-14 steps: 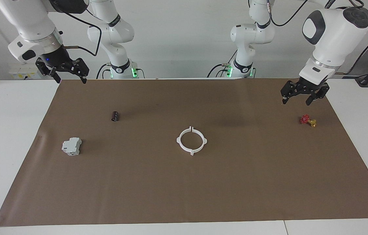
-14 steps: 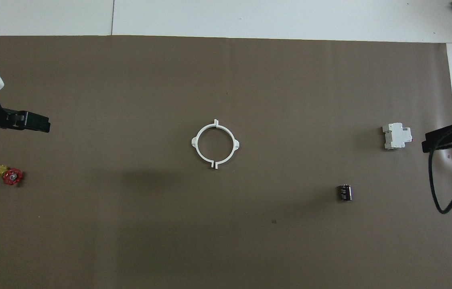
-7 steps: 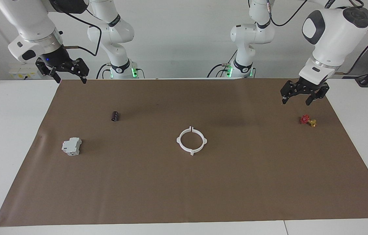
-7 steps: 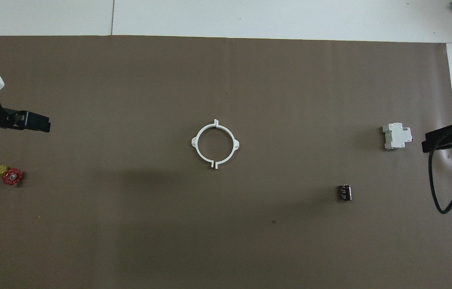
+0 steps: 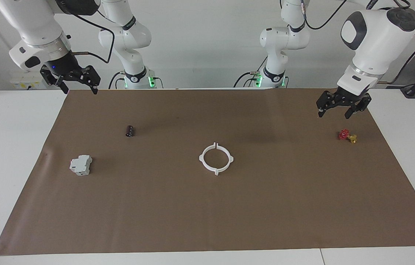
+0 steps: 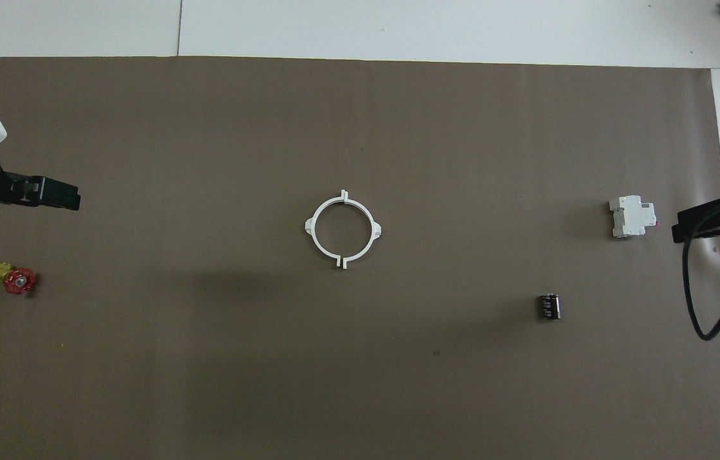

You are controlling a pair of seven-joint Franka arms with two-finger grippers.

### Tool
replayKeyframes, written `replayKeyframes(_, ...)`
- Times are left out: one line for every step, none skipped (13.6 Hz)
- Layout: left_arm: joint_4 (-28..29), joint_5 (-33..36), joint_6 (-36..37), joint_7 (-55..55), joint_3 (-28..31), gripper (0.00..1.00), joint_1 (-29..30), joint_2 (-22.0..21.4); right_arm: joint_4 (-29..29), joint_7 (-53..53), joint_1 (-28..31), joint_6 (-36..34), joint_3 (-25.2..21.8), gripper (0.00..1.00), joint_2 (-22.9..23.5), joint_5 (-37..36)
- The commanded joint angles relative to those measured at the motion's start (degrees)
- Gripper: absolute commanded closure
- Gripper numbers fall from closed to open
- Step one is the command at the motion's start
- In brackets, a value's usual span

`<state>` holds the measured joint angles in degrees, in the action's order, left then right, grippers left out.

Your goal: Assemble drain pipe with both arms

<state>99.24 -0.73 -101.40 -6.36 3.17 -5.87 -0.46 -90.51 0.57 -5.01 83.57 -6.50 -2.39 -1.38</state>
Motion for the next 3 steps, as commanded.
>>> replayKeyframes(-1.59, -0.68, 1.56, -0.24, 0.79, 0.00, -0.89, 0.55, 0.16, 0.05, 0.36, 0.63, -0.01, 0.00, 0.19, 0.67)
replayKeyframes(-1.59, -0.68, 1.64, -0.32, 0.79, 0.00, -0.89, 0.55, 0.16, 0.05, 0.27, 0.63, -0.01, 0.00, 0.19, 0.67)
replayKeyframes(-1.59, -0.68, 1.64, -0.32, 0.79, 0.00, -0.89, 0.55, 0.16, 0.05, 0.36, 0.63, -0.01, 0.00, 0.19, 0.67)
